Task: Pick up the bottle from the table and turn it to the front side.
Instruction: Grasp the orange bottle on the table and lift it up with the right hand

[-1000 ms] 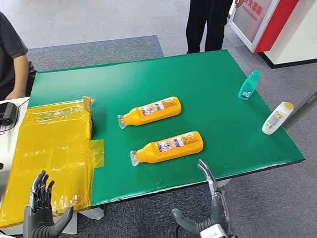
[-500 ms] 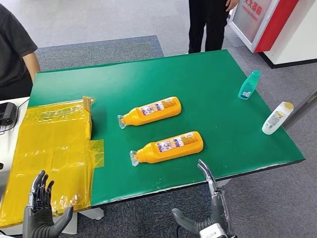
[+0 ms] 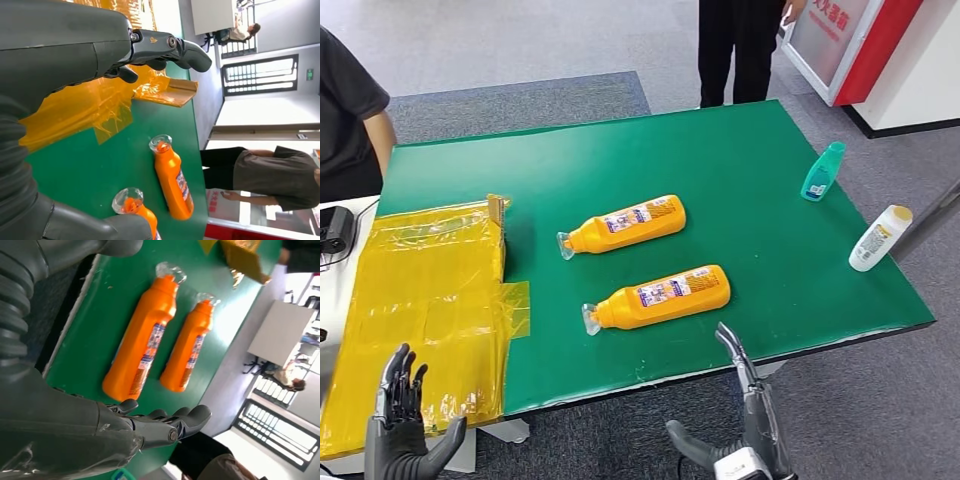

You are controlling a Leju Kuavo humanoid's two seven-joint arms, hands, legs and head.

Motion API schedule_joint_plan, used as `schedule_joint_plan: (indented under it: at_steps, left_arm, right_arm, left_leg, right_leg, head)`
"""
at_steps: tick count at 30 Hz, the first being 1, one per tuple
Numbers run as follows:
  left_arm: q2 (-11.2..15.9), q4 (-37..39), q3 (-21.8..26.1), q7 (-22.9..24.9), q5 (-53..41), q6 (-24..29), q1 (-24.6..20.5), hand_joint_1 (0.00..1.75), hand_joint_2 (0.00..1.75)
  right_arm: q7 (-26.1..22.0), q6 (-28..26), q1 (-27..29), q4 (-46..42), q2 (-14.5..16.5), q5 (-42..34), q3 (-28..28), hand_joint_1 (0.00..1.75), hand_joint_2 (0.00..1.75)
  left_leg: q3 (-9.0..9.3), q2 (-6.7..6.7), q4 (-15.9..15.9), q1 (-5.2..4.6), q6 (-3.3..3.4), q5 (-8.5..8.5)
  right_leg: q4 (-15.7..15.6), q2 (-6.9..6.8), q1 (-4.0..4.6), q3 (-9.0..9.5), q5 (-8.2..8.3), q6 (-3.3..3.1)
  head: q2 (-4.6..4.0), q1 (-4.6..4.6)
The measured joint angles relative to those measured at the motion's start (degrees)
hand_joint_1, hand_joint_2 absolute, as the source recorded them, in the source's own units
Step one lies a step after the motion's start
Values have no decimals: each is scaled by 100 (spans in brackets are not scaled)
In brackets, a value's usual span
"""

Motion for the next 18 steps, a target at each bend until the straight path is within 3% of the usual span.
schedule_joint_plan:
  at_steps: [5, 8, 11, 18]
  left_arm:
    - [7, 11, 32, -60, -58, -112, -30, 0, 175]
    - [27, 68, 37, 277, -114, -98, -110, 0, 175]
    - [99, 240, -4, 734, -188, -106, -217, 0, 175]
    - [254, 523, -246, 699, -148, 7, -419, 0, 175]
  right_arm:
    - [916, 429, -227, -64, -110, 930, -69, 0, 175]
    - [1228, 869, -501, -62, -165, 1221, -217, 0, 175]
    - [1456, 1371, -870, -8, -219, 1406, -402, 0, 175]
    - [1620, 1984, -1589, 196, -262, 1690, -702, 0, 175]
  left_leg:
    - [0, 0, 0, 0, 1, 1]
    - [0, 0, 0, -1, 3, 6]
    - [-2, 1, 0, -1, -1, 12]
    - [-4, 2, 0, -1, -1, 21]
  right_leg:
    - [0, 0, 0, -1, 1, 1]
    - [0, 0, -1, -1, 7, 4]
    - [0, 2, -1, -5, 19, 2]
    - [0, 1, -1, -7, 27, 0]
  head:
    - [0, -1]
    - [0, 1]
    - [0, -1]
    - [0, -1]
